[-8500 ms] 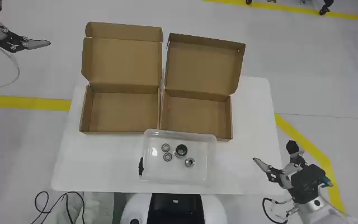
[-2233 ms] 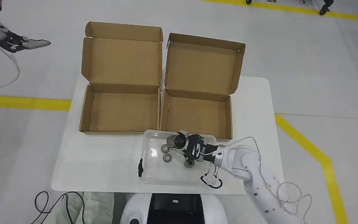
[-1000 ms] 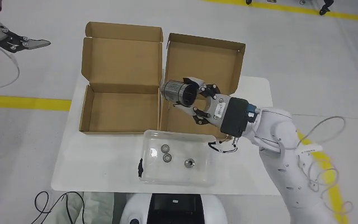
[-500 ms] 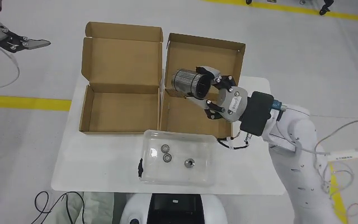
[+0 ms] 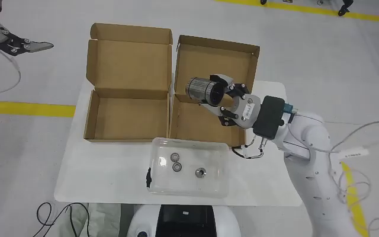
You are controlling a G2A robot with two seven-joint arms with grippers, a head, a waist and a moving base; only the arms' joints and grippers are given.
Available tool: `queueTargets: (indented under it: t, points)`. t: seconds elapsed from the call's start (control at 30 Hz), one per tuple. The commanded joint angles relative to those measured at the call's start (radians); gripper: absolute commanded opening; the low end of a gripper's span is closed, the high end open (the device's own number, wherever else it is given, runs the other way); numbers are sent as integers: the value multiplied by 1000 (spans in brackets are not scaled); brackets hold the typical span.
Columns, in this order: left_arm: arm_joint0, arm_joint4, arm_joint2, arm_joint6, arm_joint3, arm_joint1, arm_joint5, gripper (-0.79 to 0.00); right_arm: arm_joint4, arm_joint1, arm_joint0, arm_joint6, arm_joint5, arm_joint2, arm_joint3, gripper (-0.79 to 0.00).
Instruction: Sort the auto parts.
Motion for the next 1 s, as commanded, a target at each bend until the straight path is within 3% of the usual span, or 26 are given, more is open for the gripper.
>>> queueTargets:
  t: [0.0,0.57,0.97]
  points:
    - [0,0,0,0,0,0,0,0,-5,1,-12,4,2,-2,6,-785]
    - [0,0,0,0,0,0,0,0,-57,15,-123,145,62,-31,135,-785]
    - [0,0,0,0,0,0,0,0,-61,-2,-58,246,141,-145,297,-785]
